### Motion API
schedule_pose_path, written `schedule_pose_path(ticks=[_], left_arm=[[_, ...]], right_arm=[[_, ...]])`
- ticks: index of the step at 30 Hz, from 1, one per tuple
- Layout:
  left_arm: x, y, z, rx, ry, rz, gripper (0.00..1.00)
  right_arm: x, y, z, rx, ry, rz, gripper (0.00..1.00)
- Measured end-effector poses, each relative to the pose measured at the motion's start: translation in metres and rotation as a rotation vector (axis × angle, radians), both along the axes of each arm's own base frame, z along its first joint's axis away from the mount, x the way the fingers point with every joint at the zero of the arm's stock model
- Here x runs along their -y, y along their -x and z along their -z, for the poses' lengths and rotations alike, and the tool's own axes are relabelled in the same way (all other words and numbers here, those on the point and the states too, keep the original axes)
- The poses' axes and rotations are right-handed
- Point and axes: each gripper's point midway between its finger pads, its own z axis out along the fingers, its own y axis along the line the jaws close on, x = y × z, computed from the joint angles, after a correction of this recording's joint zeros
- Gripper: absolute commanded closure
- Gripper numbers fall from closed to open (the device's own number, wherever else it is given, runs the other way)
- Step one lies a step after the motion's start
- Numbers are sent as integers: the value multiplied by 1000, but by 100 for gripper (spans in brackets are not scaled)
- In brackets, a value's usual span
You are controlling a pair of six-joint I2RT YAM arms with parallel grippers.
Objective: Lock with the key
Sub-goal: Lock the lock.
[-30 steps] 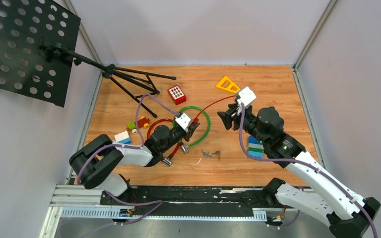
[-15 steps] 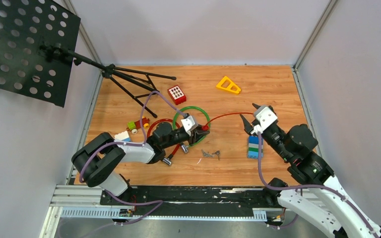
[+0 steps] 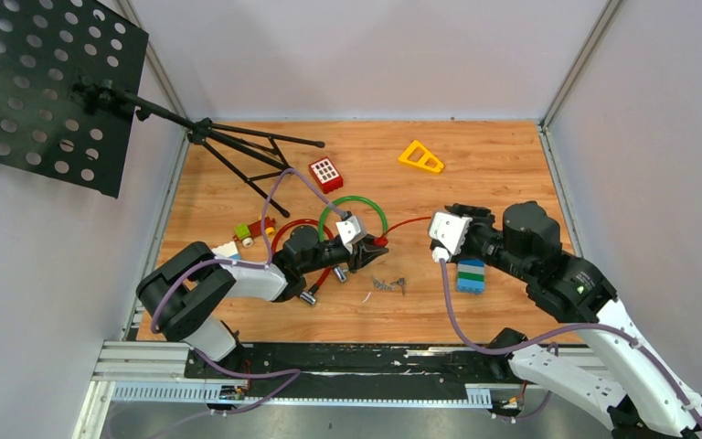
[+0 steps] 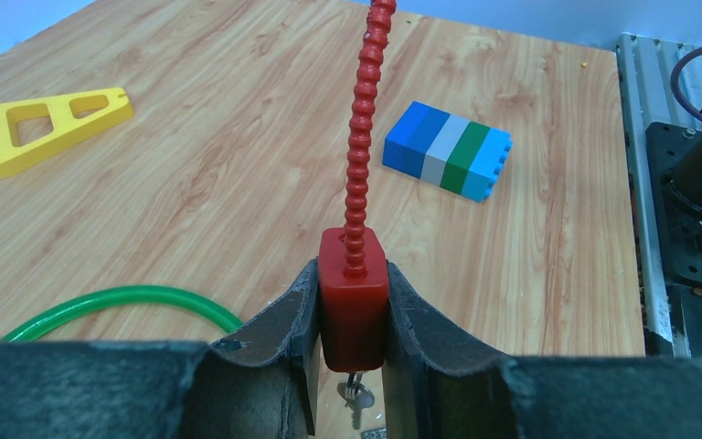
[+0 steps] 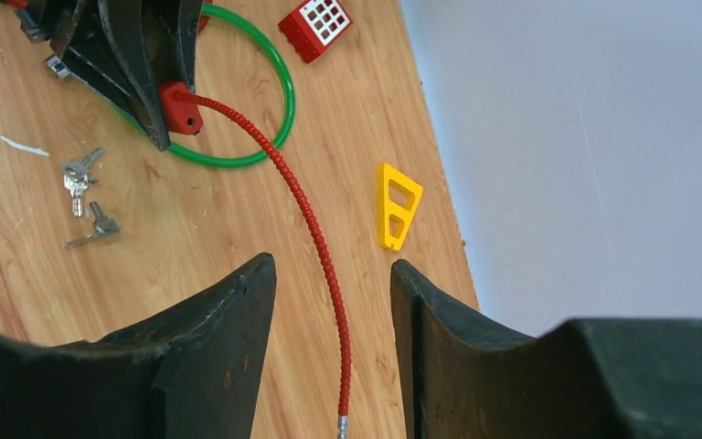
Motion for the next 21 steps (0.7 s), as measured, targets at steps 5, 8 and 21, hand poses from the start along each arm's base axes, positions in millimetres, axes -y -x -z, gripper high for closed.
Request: schedule_pose_path(ticks=[5, 8, 21], left_arm=[[0, 0, 0, -1, 0, -1, 100], [0, 0, 0, -1, 0, -1, 100], [0, 0, 2, -5, -3, -2, 100]], right_arm=[[4, -2, 1, -22, 56, 8, 53], [11, -6, 10, -34, 103, 46, 54], [21, -27, 44, -66, 207, 151, 63]])
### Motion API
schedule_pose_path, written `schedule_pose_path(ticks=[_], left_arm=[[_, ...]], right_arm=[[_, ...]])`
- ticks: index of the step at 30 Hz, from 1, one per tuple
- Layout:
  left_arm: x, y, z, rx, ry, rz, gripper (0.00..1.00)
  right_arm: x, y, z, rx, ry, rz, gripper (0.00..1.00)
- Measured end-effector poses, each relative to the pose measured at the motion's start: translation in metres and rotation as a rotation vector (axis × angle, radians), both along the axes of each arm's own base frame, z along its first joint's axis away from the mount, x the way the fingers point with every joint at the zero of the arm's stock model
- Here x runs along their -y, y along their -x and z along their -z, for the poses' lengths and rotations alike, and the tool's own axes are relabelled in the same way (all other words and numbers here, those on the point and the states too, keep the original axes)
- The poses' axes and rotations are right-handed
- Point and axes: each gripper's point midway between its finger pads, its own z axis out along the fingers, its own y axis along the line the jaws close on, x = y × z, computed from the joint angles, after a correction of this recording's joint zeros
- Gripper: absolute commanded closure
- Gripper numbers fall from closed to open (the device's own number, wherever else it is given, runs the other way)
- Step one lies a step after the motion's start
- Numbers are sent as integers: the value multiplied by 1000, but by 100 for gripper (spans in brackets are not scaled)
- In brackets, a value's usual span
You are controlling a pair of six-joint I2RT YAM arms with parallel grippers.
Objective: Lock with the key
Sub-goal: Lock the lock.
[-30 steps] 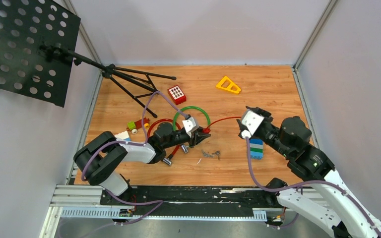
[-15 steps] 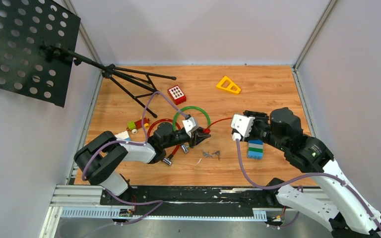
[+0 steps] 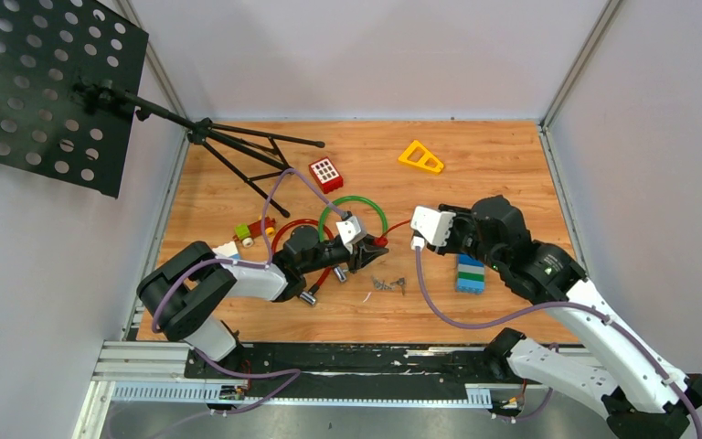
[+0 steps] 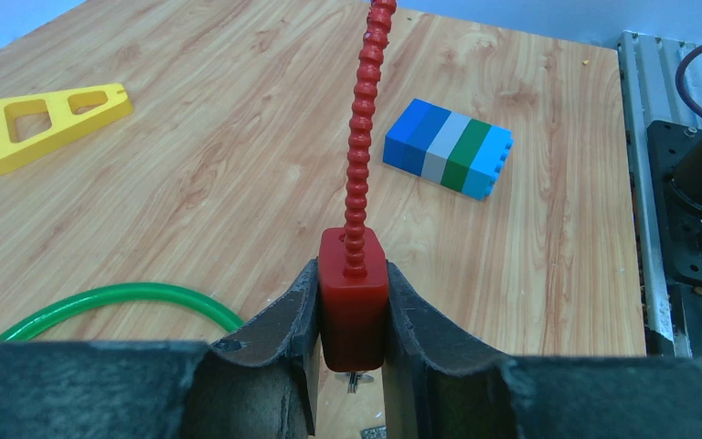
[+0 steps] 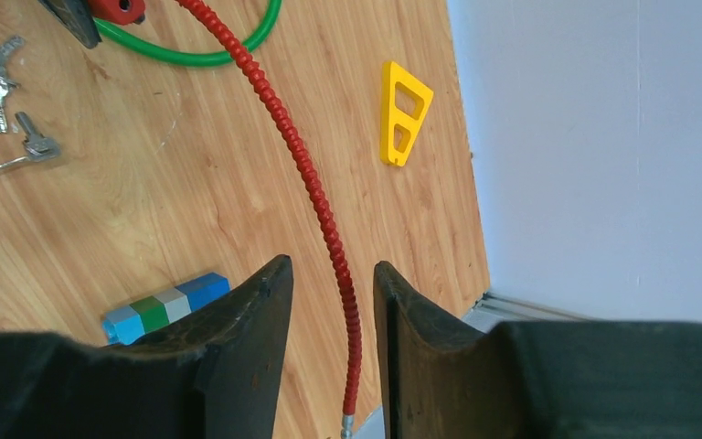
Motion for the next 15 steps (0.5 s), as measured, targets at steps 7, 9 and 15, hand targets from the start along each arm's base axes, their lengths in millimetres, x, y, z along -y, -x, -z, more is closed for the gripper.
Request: schedule_pose_path(ticks=[7, 9, 15], left_arm=[[0, 0, -1, 4, 4, 1, 100], [0, 0, -5, 16, 16, 1, 100], [-2, 1, -12, 53, 50, -1, 100]], right_arm=[[2, -15, 9, 23, 20, 63, 84], [2, -20, 8, 33, 7, 86, 98], [-3, -29, 9, 32, -79, 157, 100]])
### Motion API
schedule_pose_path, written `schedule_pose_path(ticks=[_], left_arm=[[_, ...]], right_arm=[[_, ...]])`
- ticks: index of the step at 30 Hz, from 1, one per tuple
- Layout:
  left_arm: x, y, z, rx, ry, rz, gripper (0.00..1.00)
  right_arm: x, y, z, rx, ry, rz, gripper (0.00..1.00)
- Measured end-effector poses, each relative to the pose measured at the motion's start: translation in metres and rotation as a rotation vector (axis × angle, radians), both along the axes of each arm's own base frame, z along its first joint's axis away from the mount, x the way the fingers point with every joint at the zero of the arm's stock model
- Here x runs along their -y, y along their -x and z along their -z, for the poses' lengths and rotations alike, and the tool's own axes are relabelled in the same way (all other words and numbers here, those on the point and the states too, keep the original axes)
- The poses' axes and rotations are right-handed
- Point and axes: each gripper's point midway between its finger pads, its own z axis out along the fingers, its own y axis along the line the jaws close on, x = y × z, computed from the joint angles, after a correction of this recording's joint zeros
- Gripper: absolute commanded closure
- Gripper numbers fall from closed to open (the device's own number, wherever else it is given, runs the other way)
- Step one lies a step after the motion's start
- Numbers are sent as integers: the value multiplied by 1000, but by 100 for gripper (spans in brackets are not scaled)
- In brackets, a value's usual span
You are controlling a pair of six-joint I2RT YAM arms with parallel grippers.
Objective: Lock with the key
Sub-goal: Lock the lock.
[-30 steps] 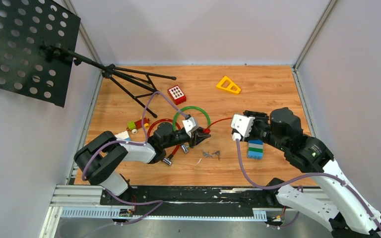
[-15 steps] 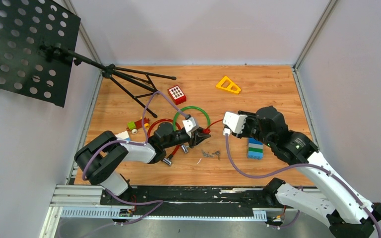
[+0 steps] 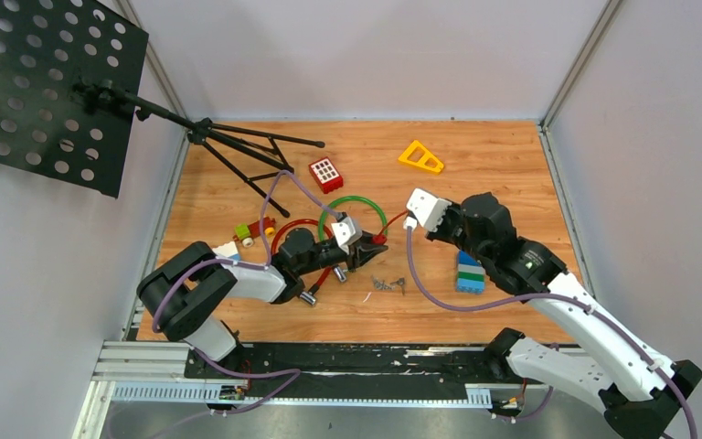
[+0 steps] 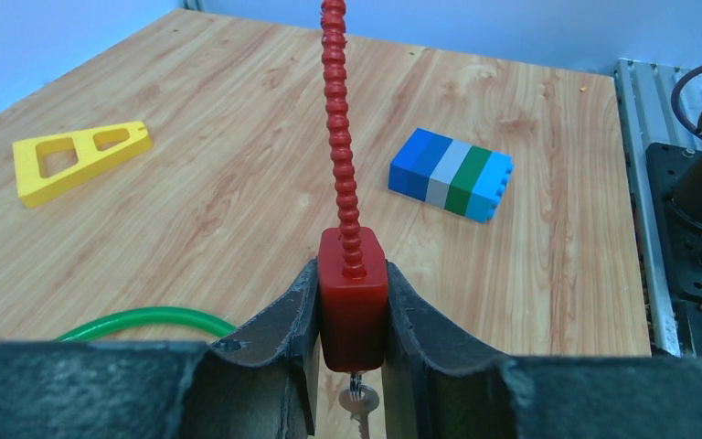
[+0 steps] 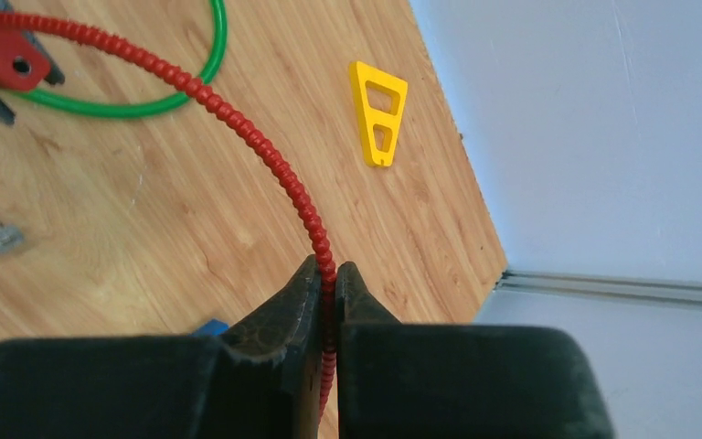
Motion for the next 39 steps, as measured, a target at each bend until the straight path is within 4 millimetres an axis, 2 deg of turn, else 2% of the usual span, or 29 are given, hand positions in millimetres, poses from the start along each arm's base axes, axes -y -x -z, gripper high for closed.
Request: schedule_pose_path(ticks=[6, 9, 13, 19, 23, 27, 39], left_arm=[[0, -1, -8, 2, 40, 8, 100], [1, 1, -8, -24, 63, 31, 100], [1, -2, -9, -54, 107, 51, 100], [-6, -2, -18, -41, 164, 53, 100], [-8, 0, -23, -21, 181, 54, 100], [-8, 0, -25, -6, 191, 56, 100], [-10, 1, -22, -5, 184, 52, 100]], right_arm=[[-20, -16, -9, 47, -228, 64, 100], [-41, -24, -15, 94, -416, 50, 100], [-75, -25, -18, 146, -638, -33, 100], [-123, -13, -27, 222, -824, -167, 100], [-145, 8, -42, 270, -903, -255, 100], [-153, 23, -52, 313, -956, -306, 100], [-155, 28, -46, 333, -988, -312, 100]])
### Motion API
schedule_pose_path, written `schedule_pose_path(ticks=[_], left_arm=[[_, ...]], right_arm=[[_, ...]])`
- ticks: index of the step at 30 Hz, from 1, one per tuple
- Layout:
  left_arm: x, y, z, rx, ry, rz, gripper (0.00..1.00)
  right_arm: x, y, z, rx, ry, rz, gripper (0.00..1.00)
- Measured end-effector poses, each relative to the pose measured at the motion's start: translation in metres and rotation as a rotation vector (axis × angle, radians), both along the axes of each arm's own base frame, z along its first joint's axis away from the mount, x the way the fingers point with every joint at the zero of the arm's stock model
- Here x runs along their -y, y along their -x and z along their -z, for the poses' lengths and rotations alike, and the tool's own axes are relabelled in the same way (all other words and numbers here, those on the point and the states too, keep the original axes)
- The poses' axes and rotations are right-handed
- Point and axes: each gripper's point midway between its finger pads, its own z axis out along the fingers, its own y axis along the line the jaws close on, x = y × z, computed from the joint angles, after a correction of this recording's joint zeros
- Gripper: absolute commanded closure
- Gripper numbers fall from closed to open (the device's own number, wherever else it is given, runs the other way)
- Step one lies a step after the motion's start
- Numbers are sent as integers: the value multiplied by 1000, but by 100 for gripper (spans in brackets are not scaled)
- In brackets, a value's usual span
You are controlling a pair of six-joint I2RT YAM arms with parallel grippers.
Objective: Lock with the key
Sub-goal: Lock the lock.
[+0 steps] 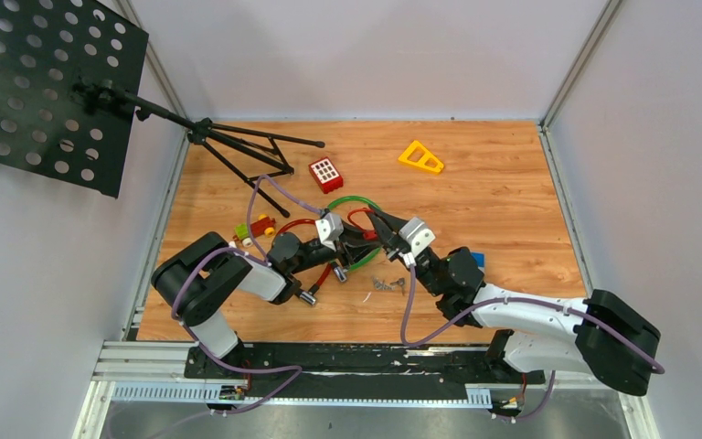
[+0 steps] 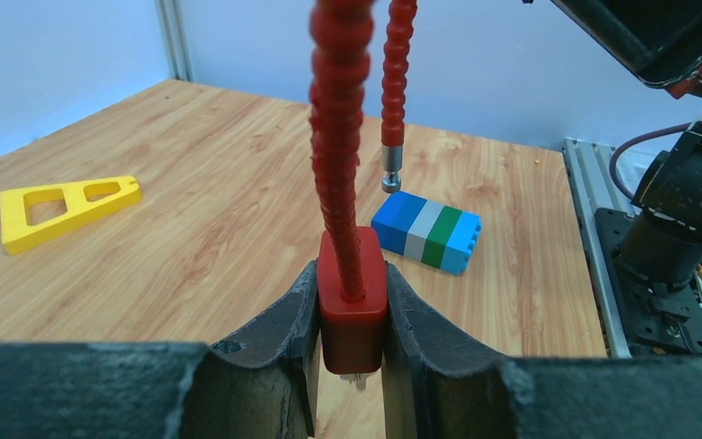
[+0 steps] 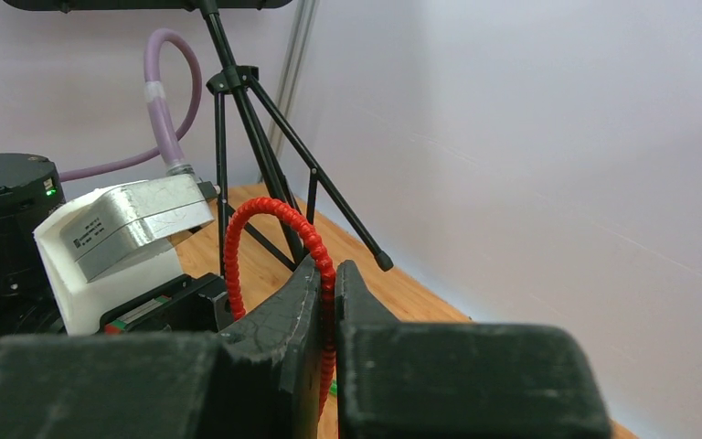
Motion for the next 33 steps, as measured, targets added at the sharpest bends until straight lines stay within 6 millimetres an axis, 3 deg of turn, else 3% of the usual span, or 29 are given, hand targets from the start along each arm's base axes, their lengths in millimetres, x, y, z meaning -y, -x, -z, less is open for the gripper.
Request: schedule_pose_path(ticks=[18, 33], left_arm=[[0, 2, -1, -12, 3, 13, 100], [1, 4, 2, -19, -7, 23, 100]], right_arm=[[-4, -4, 11, -5, -36, 5, 100], [4, -2, 21, -21, -55, 12, 100]])
